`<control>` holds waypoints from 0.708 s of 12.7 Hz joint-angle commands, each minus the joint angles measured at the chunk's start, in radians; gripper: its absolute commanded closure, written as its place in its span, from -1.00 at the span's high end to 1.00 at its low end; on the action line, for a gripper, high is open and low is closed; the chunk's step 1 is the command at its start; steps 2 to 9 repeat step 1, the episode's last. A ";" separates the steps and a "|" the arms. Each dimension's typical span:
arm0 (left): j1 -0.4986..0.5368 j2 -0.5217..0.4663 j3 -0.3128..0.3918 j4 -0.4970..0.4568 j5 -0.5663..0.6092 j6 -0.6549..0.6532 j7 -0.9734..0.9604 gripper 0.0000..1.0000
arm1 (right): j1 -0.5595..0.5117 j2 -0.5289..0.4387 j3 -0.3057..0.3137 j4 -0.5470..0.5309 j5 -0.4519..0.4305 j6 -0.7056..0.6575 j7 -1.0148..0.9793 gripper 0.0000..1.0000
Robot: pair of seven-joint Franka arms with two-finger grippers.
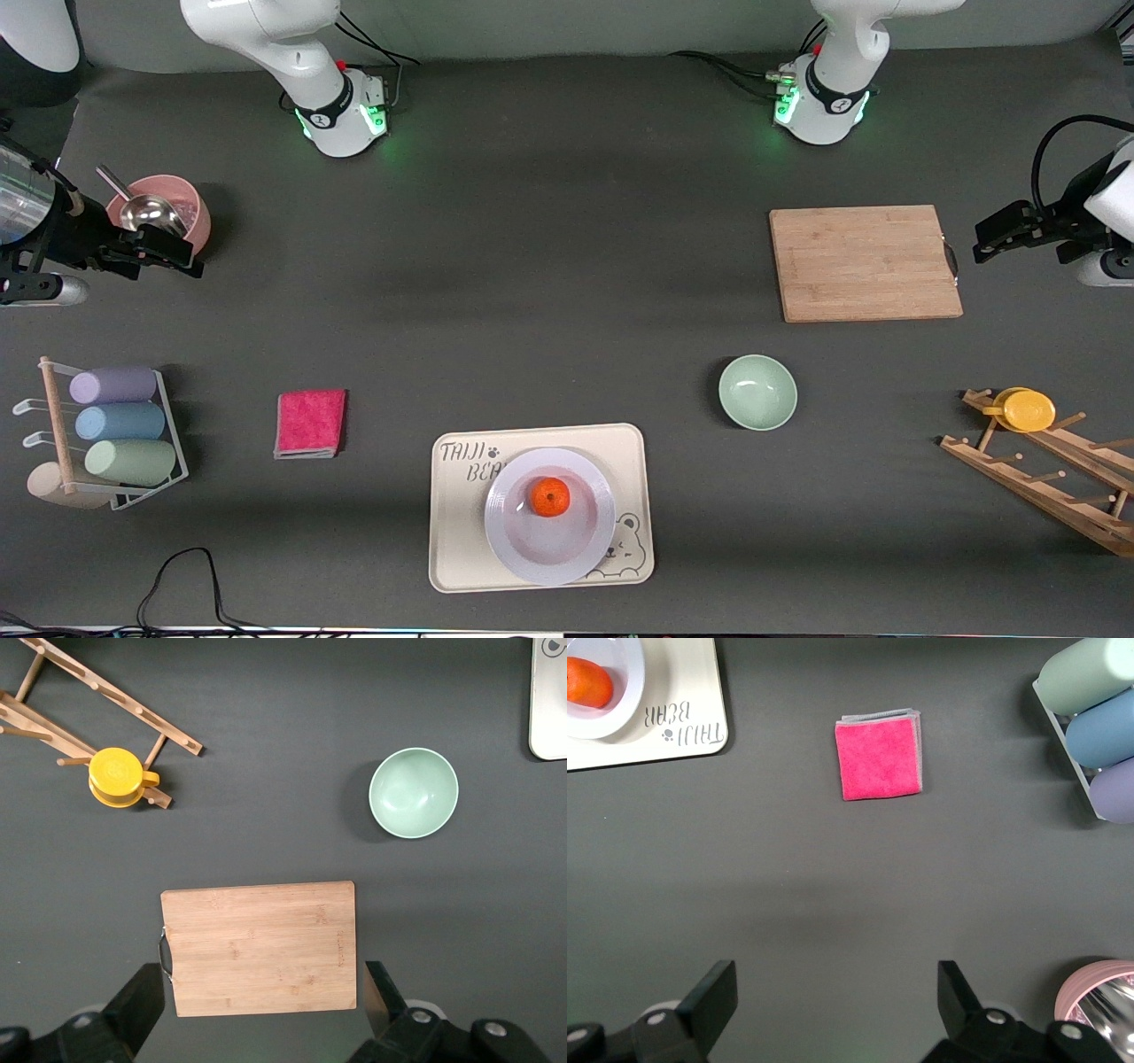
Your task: Place orange and plate with both arms
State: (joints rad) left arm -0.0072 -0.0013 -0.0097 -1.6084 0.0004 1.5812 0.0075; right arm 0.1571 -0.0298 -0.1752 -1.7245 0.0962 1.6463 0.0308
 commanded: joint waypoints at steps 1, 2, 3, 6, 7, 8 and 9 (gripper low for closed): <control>-0.013 -0.013 0.005 0.002 0.013 -0.009 -0.014 1.00 | -0.004 0.011 0.003 0.029 -0.016 -0.025 -0.014 1.00; -0.013 -0.013 0.005 0.002 0.013 -0.009 -0.014 1.00 | -0.004 0.011 0.003 0.029 -0.016 -0.025 -0.014 1.00; -0.013 -0.013 0.005 0.002 0.013 -0.009 -0.014 1.00 | -0.004 0.011 0.003 0.029 -0.016 -0.025 -0.014 1.00; -0.013 -0.013 0.005 0.002 0.013 -0.009 -0.014 1.00 | -0.004 0.011 0.003 0.029 -0.016 -0.025 -0.014 1.00; -0.013 -0.013 0.005 0.002 0.013 -0.009 -0.014 1.00 | -0.004 0.011 0.003 0.029 -0.016 -0.025 -0.014 1.00; -0.013 -0.013 0.005 0.002 0.013 -0.009 -0.014 1.00 | -0.004 0.011 0.003 0.029 -0.016 -0.025 -0.014 1.00; -0.013 -0.013 0.005 0.002 0.013 -0.009 -0.014 1.00 | -0.004 0.011 0.003 0.029 -0.016 -0.025 -0.014 1.00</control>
